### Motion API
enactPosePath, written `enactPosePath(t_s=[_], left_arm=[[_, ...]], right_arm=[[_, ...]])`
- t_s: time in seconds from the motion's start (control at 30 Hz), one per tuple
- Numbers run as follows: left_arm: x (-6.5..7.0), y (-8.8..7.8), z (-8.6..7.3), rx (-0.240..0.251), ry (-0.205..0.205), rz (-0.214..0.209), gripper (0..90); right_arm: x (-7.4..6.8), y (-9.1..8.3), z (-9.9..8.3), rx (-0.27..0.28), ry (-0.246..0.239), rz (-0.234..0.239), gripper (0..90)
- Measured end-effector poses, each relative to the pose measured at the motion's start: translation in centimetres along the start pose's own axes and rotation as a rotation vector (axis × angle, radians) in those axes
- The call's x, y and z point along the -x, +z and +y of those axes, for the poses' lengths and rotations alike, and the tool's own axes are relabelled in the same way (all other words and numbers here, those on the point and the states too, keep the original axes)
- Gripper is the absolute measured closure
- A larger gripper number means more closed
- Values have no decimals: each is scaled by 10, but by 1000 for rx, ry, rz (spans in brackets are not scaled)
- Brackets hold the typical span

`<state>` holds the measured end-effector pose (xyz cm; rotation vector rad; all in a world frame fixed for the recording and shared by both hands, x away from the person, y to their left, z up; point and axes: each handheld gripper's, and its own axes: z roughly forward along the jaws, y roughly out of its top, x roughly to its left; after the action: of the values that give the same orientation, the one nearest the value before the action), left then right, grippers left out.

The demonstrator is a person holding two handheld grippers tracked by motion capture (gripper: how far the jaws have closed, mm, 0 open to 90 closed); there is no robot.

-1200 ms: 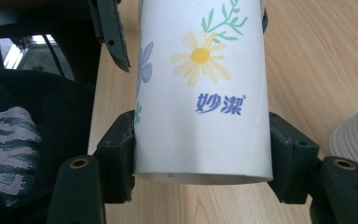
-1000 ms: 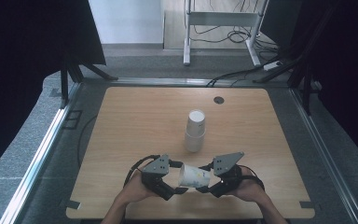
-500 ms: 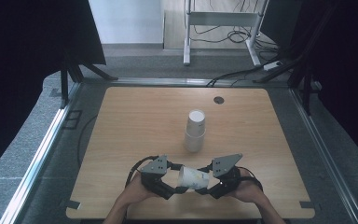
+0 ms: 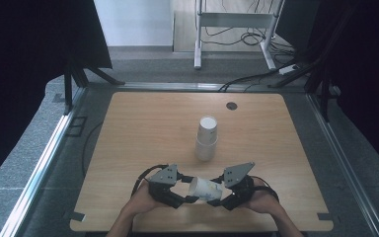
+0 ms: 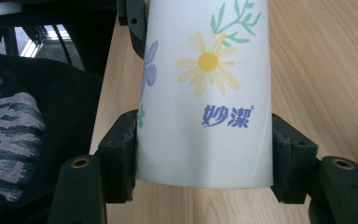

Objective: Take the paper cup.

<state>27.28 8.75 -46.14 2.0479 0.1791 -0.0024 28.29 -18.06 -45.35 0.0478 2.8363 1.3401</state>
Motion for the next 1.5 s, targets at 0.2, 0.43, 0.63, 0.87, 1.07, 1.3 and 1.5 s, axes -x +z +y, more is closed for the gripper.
enactPosePath(t_s=[0.2,0.43,0.63,0.87,1.07,1.3,1.5], left_arm=[[1,0,2,-7,10,3,399],[1,0,3,-14,19,9,406],[2,-1,4,-17,24,12,412],[2,-2,6,-29,32,15,412],[2,-3,9,-60,42,26,409],[3,-3,18,-158,74,57,403],[5,2,29,-280,115,100,399]], right_arm=[[1,0,0,-6,0,5,366],[2,0,-1,-4,3,8,364],[2,0,-1,-3,4,7,363],[3,0,-1,-7,13,8,353],[3,-2,-1,-10,23,-1,303],[3,-4,3,-45,36,-10,237],[3,0,11,-119,35,-17,216]])
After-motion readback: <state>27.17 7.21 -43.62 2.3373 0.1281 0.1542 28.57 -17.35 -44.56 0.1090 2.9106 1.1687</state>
